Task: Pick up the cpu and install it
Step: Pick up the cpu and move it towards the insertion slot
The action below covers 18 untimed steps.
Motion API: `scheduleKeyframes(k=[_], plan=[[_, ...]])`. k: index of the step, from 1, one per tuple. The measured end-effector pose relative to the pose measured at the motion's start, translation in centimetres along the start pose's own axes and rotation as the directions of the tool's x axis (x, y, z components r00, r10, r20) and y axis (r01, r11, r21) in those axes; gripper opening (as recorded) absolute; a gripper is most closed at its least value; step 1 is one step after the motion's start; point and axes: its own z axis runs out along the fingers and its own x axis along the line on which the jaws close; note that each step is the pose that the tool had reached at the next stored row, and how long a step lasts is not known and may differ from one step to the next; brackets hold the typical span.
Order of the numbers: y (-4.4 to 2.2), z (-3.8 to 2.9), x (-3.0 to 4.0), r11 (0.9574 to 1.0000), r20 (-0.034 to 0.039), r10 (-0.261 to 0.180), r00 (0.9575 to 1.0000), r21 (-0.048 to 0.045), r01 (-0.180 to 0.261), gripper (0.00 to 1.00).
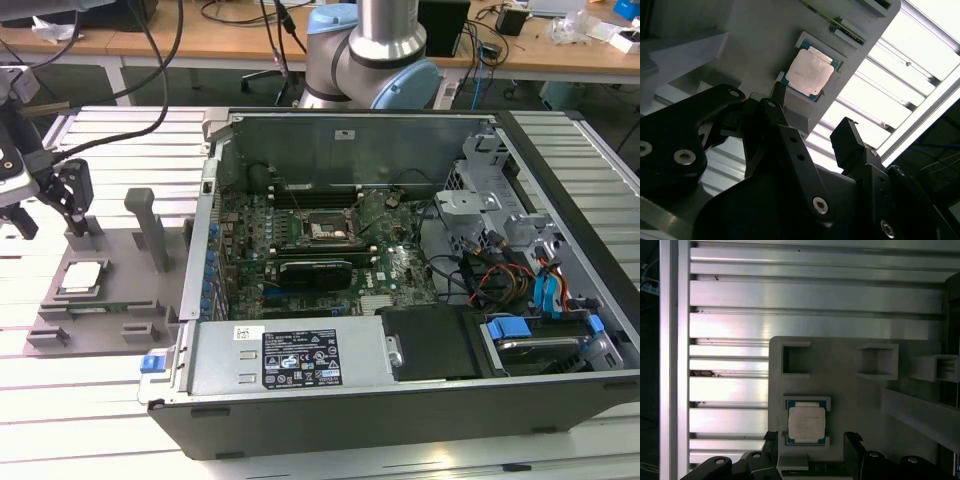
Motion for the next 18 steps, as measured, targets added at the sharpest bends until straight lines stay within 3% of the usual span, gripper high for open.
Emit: scheduleKeyframes(k=[3,4,5,6,18], plan=[[0.00,0.16,0.00,1.0000,0.0000,0.000,1.0000,0.0000,0.000,0.63],[0.01,0.54,0.01,1.0000,0.0000,0.000,1.0000,0.0000,0.000,0.63],[0.04,1.35,0.03,1.0000,0.0000,0.000,1.0000,0.0000,0.000,0.63],[0.05,1.58,0.04,1.0000,0.0000,0.000,1.0000,0.0000,0.000,0.63],[0.07,2.28,0.06,1.0000,0.0000,0.000,1.0000,0.0000,0.000,0.63]])
